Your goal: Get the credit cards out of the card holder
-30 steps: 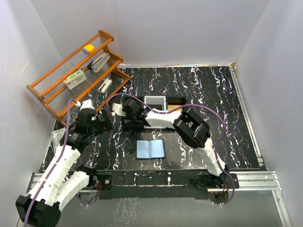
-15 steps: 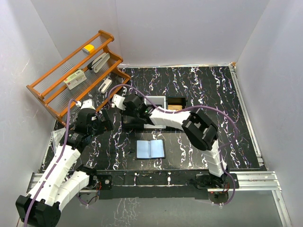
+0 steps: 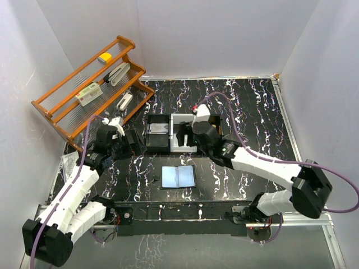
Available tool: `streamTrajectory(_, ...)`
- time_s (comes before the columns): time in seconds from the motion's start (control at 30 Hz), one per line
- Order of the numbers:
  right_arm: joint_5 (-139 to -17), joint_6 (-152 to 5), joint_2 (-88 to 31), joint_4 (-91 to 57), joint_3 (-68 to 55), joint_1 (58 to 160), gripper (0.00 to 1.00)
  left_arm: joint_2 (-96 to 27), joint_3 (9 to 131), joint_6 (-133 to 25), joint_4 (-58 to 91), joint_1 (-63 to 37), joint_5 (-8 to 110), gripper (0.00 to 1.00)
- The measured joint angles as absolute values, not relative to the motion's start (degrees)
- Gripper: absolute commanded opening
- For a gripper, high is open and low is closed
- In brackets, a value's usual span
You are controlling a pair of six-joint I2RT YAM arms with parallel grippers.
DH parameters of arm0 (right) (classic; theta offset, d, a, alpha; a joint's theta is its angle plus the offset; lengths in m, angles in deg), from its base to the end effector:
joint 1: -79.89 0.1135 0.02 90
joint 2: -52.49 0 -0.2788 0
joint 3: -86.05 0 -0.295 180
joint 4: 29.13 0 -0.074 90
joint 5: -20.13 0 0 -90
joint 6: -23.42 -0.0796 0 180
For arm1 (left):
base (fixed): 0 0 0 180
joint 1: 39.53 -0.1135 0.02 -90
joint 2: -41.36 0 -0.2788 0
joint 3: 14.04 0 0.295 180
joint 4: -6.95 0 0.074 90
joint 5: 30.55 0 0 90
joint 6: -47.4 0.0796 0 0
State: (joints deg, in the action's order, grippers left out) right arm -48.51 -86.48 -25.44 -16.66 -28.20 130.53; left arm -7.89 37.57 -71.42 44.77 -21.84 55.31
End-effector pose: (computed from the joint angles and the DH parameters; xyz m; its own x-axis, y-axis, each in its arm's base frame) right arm 0.2664 0.2790 0.2621 -0.4223 -0.0151 -0.9063 -0.3896 0.9058 0.1665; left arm 0.2438 -0.0838 0.2479 -0.6573 -0.2950 -0.6934 0.0482 0.9019 -0.4293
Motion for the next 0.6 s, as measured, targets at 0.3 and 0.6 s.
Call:
streamTrajectory(0.3,-62.5,-118.3,-17.2,-5.6,-45.2,130.1,0.59,-14.5,37.0,-77.9,39.4,-17.9,43.1,0.95)
streamTrajectory(0.6,-70.7,-127.0,-19.1,-5.8,-48.7,130.1,0.48,-25.7,38.5,-83.9,37.8,-2.9,45.6,0.70)
